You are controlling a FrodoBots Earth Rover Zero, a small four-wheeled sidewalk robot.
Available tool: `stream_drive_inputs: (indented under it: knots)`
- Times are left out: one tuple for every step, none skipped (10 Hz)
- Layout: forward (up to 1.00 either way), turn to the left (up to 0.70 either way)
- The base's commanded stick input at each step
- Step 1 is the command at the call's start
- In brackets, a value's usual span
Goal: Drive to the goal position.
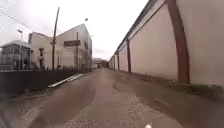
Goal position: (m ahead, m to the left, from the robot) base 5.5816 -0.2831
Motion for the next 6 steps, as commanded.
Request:
stream_drive_inputs:
  knots:
    - [0.70, 0.00]
    - [0.70, 0.00]
    - [0.70, 0.00]
    - [0.70, 0.00]
    - [0.70, 0.00]
    - [0.70, 0.00]
